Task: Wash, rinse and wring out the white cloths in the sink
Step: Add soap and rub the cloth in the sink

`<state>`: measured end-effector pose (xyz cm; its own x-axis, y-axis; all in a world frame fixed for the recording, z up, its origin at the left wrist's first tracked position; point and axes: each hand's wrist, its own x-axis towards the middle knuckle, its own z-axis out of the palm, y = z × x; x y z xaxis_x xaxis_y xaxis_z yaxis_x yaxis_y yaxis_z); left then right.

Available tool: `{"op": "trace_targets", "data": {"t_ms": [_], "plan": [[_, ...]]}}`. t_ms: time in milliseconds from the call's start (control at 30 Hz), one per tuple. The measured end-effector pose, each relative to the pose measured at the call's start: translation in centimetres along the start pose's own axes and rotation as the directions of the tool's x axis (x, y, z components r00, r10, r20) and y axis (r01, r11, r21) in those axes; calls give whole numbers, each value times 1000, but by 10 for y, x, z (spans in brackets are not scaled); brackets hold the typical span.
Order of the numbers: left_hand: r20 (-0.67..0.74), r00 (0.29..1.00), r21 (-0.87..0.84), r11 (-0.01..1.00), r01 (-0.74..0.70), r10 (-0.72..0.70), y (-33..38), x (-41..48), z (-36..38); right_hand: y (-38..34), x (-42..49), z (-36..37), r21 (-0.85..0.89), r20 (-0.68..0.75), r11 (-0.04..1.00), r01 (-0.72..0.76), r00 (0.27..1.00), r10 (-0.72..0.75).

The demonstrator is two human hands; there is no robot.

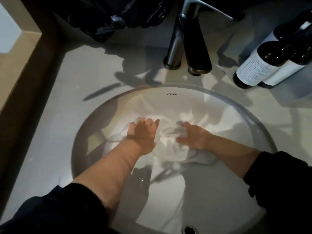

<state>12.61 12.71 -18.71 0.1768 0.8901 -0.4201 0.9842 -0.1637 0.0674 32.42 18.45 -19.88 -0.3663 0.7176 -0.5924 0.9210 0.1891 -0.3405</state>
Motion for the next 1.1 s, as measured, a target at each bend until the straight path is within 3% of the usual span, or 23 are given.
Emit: {"op": "trace_targets", "data": {"t_ms": [67, 133, 167, 200, 267, 300, 367, 467, 500, 600, 667, 733, 800, 867, 933, 1000, 1067, 1100], "plan": [[-11, 1000, -39, 999, -11, 10, -6, 1, 2, 6, 0, -8, 118, 43, 993, 17, 999, -22], [61, 998, -152, 988, -24, 34, -12, -1, 0, 7, -11, -12, 384, -94, 919, 89, 994, -57], [108, 993, -200, 979, -24, 46, -15, -3, -2, 2, -20, -12, 392, -218, 905, 166, 972, -84], [134, 990, -216, 976, -14, 44, -18, -4, -5, -6, -28, -9, 238, -363, 937, 256, 918, -159], [130, 991, -180, 983, 32, -8, -25, -5, -9, -30, -41, 7, -206, -544, 890, 406, 709, -449], [134, 990, -158, 986, 55, -33, -29, -5, -10, -40, -43, 19, -327, -533, 829, 453, 636, -558], [188, 981, -113, 992, 58, -36, -34, -6, -9, -54, -33, 43, -420, -438, 746, 517, 605, -665], [230, 973, -71, 997, 18, -1, -37, -5, -6, -59, 1, 62, -493, -349, 704, 511, 625, -698], [224, 974, -68, 998, 13, 3, -36, -4, -6, -60, 10, 58, -465, -340, 734, 495, 666, -664], [205, 979, -79, 996, 33, -16, -33, -4, -4, -62, 32, 31, -266, -407, 943, 197, 864, -296], [182, 981, -80, 993, 82, -67, -31, -6, -1, -61, 40, 23, -174, -468, 983, 52, 874, -129], [123, 986, -73, 990, 121, -112, -28, -7, 0, -61, 35, 21, -151, -458, 987, 63, 880, -126], [17, 985, -73, 983, 170, -169, -25, -6, -5, -48, 26, 16, -158, -432, 975, 157, 877, -211], [-78, 975, -85, 976, 202, -209, -24, -4, -9, -27, 13, 6, -329, -322, 916, 230, 885, -337], [-108, 989, -31, 995, 97, -99, -19, -2, -7, -17, -7, 4, -457, -136, 862, 218, 941, -310], [-10, 1000, 28, 999, -19, 20, -15, 0, 1, -14, -18, 11, -507, -48, 843, 180, 971, -236], [57, 998, 48, 999, -22, 19, -12, 3, 8, -8, -18, 12, -408, -56, 903, 133, 984, -170], [56, 998, 55, 998, -17, 14, -11, 3, 10, -2, -16, 9, -165, -54, 979, 122, 990, -132]]}}
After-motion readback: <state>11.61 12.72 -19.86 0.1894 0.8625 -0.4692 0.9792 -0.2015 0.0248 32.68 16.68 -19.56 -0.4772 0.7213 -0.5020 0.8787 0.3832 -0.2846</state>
